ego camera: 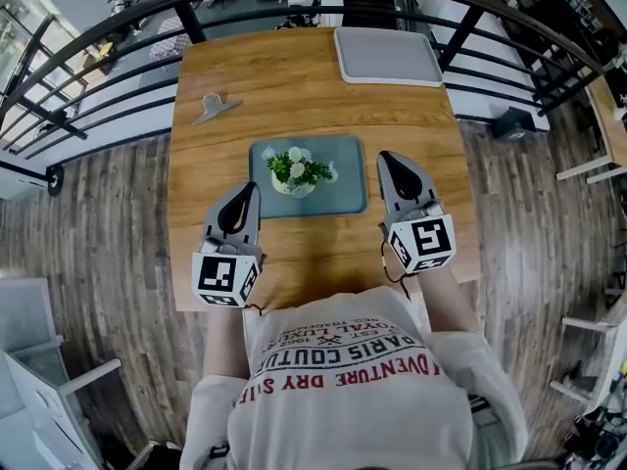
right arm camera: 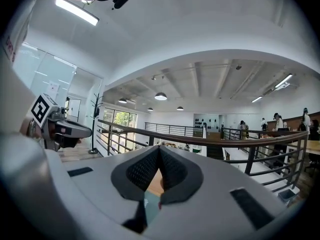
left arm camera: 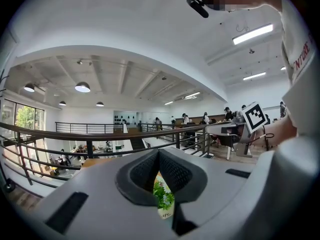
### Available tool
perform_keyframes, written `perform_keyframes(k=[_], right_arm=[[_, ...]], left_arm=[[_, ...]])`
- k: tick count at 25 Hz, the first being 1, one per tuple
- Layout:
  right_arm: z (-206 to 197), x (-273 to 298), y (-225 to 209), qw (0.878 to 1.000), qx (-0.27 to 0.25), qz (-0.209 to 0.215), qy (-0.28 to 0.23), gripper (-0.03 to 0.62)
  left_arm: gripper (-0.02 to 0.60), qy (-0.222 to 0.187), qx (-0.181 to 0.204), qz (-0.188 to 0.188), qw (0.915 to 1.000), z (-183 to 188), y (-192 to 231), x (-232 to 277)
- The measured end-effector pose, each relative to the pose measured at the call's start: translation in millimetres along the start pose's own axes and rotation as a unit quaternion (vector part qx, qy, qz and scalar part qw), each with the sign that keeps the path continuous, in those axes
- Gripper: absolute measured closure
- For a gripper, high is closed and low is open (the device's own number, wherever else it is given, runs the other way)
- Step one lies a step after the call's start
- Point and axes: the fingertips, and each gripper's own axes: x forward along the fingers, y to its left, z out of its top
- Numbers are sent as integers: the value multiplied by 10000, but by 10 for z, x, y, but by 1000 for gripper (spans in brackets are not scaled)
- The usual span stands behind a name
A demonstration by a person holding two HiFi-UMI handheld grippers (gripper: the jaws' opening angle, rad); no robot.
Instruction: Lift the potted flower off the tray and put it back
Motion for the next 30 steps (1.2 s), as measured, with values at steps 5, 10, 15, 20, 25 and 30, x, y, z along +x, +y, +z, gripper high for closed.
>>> perform_keyframes(k=[5, 10, 15, 20, 25, 30], right_arm=[[-14, -11, 103, 9998, -21, 202, 4, 568], [10, -30, 142, 9995, 58, 295, -83, 568], [69, 13, 133, 9995, 49, 285, -142, 568], [69, 47, 100, 9997, 42, 194, -112, 568], [39, 88, 63, 9999, 84, 131, -61, 568], [32, 125, 12, 9999, 93, 94, -54, 568]], left_arm=[[569, -8, -6, 22, 10000, -2, -8, -27], [569, 3, 0, 29, 10000, -12, -25, -54], [569, 5, -42, 73, 10000, -15, 20, -29], [569, 13, -60, 63, 10000, -6, 34, 4], [569, 8, -40, 26, 10000, 15, 32, 76], [569, -16, -22, -10, 10000, 52, 14, 153]])
